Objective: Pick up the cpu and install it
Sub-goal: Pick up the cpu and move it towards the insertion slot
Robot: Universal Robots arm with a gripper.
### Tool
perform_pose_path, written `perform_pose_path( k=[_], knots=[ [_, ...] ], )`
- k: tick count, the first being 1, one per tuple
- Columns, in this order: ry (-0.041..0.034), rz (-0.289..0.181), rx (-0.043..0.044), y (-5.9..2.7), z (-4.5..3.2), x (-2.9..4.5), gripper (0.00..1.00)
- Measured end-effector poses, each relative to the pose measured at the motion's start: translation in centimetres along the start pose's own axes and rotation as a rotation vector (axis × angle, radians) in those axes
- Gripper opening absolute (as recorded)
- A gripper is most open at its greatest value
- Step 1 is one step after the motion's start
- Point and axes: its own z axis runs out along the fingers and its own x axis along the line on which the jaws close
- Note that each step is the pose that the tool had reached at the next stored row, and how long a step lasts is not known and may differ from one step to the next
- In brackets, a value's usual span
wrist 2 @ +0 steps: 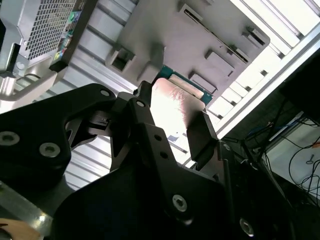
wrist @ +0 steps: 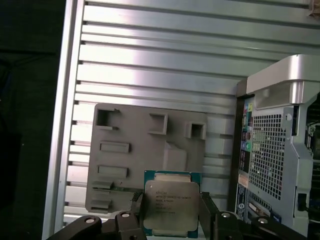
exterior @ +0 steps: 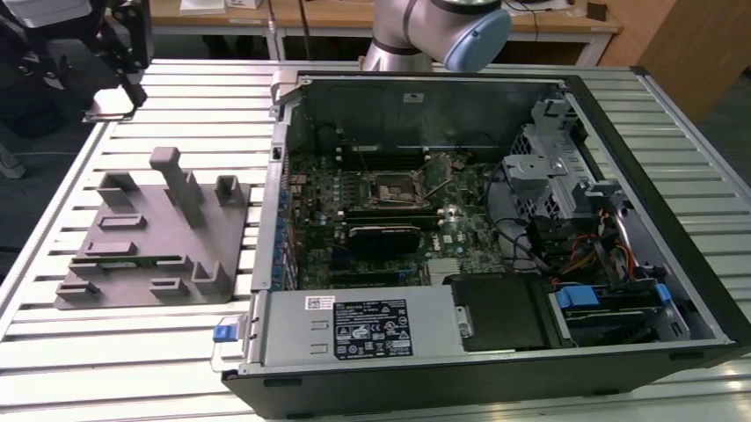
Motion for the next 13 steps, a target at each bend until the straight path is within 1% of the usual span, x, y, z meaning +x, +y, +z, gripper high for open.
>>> perform_pose_path(
  k=[10,13],
  knots=[
    [-0.0001,0.000,-0.0002,-0.27,0.07,-3.60,0.53],
    [0.0000,0.000,-0.0002,-0.34,0.08,-4.56,0.53]
  ],
)
